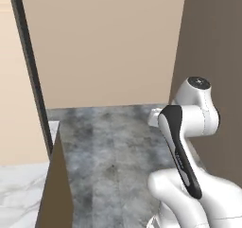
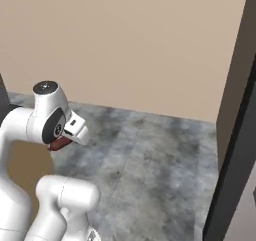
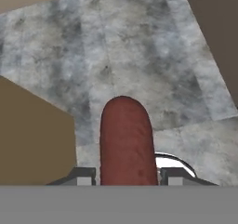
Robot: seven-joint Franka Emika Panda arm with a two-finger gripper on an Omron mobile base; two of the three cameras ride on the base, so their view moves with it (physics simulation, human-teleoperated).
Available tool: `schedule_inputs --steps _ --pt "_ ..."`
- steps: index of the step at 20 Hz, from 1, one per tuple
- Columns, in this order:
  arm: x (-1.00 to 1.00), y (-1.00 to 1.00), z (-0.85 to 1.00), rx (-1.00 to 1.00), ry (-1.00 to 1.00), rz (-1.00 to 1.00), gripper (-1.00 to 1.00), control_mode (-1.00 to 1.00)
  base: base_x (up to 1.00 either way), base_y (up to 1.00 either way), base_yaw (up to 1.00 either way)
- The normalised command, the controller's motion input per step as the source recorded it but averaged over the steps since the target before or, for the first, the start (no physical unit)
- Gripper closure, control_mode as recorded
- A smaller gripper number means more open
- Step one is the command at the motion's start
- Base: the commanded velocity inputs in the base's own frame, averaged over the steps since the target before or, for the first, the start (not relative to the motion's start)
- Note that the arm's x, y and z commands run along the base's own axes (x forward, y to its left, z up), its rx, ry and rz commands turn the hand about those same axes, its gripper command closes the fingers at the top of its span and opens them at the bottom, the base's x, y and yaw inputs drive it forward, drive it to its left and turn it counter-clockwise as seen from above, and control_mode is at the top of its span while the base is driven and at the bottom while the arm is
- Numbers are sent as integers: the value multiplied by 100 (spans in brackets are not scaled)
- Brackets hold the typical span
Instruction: Move the hot dog bun to the plate on the dining table and place the condiment next to that plate. Then navigate to the fridge and take the sausage and place it on the plate as well.
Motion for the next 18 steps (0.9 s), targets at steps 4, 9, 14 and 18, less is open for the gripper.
schedule_inputs --steps 4,9,14,18 --pt "0 0 0 0 0 0 100 100 100 8 7" --pt "0 0 0 0 0 0 100 100 100 0 0" --pt "0 0 0 0 0 0 100 100 100 0 0" --pt "0 0 0 0 0 0 100 100 100 -3 3"
